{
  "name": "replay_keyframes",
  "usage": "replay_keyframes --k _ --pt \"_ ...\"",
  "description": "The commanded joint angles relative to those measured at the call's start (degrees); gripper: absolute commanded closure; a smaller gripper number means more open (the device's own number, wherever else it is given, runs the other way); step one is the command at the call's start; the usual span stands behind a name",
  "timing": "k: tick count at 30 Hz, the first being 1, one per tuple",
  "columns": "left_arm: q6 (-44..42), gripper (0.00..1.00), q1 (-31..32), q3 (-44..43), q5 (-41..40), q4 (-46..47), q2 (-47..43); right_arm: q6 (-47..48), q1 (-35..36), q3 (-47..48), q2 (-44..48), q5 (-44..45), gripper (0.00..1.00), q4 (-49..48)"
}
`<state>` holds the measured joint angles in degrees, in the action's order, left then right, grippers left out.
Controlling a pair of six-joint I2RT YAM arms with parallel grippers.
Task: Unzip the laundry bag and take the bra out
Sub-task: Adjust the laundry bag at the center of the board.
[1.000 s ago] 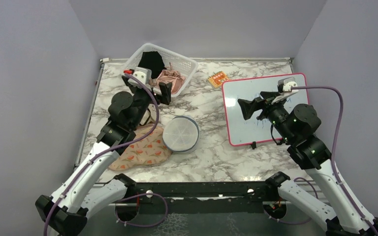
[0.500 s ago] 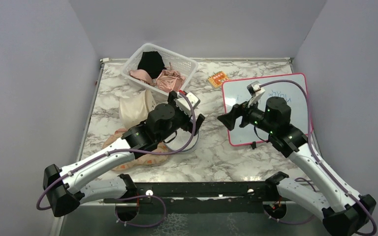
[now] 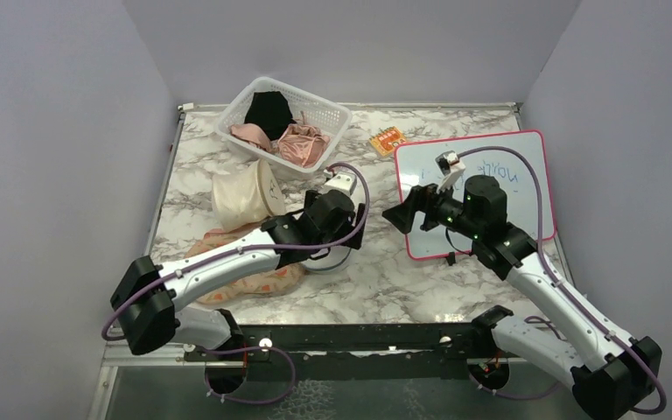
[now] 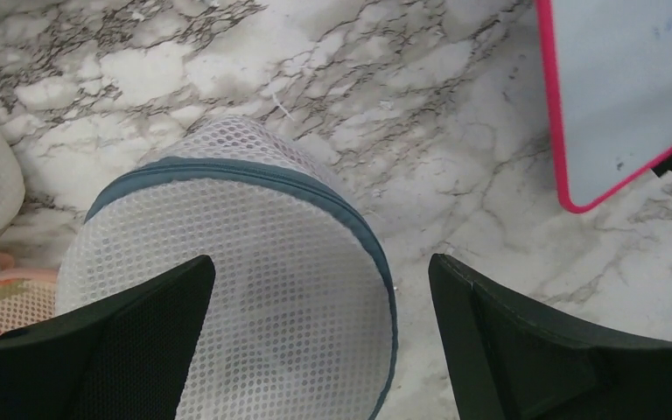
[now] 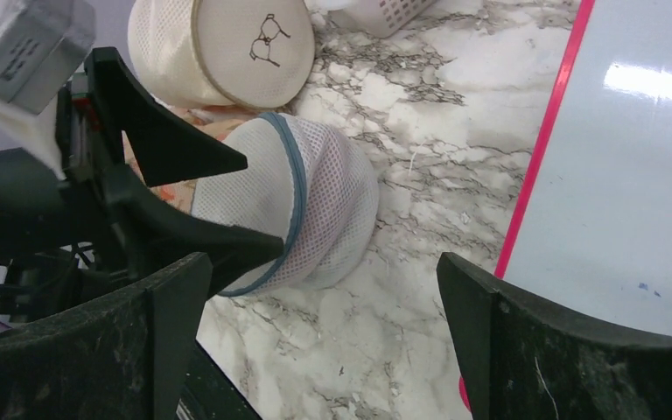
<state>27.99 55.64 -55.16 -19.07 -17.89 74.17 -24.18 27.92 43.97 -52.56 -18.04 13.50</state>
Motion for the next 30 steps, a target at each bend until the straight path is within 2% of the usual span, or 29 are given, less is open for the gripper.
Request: replay_keyframes --k 1,5,10,13,16,18,19,21,22,26,30 --pt "10.79 0.14 0.18 -6.53 -12.69 -9.41 5.69 0.02 -0.47 -2.18 3.44 4.17 0.0 -0.68" --pt "11.66 0.14 0.01 -12.56 -20.36 -15.09 12.51 2.33 -0.57 -2.52 4.97 5.95 0.0 1.15" --pt "11.82 0.18 -0.53 -15.19 -19.73 -15.33 17.01 4.3 -0.54 -2.55 6.91 6.8 0.0 3.01" --pt "10.83 0.29 -0.53 -16.59 -19.11 -15.5 19.63 4.91 -0.52 -3.34 8.09 7.57 0.0 3.05" --pt "10.05 0.54 -0.53 -17.55 -17.8 -15.49 20.18 5.29 -0.51 -4.09 8.6 7.12 0.0 3.13" --pt "8.23 0.64 -0.54 -17.76 -16.34 -15.25 19.76 5.62 -0.5 -4.41 8.6 6.89 0.0 3.58" --pt "6.42 0.72 -0.53 -17.85 -15.22 -14.93 19.52 5.84 -0.5 -4.64 8.63 6.88 0.0 3.62" --pt "0.31 0.95 -0.53 -17.97 -12.32 -14.12 18.57 5.94 -0.54 -5.23 8.4 7.32 0.0 4.05" --pt "-2.79 1.0 -0.53 -17.89 -10.71 -13.41 17.94 5.86 -0.53 -5.57 8.29 7.29 0.0 4.23" --pt "-19.76 1.0 -0.47 -15.96 -0.64 -7.63 13.08 4.93 -0.55 -6.15 7.79 5.25 0.0 4.43" --pt "-30.99 1.0 -0.19 -11.6 8.61 -2.11 6.53 3.89 -0.5 -5.51 7.19 2.47 0.0 4.97"
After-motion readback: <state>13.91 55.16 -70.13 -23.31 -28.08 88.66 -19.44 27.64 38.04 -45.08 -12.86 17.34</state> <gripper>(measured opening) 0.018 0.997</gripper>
